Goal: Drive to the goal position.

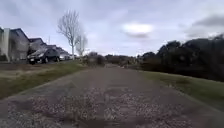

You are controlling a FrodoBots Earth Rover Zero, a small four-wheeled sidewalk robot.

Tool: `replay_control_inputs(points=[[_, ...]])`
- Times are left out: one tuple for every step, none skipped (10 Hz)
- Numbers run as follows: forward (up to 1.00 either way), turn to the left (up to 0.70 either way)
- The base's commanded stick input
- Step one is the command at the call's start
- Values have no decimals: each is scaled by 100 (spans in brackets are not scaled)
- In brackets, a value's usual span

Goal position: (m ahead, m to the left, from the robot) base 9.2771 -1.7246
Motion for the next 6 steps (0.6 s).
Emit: replay_control_inputs(points=[[37, 0], [20, 0], [12, 0], [9, 0], [9, 0], [9, 0]])
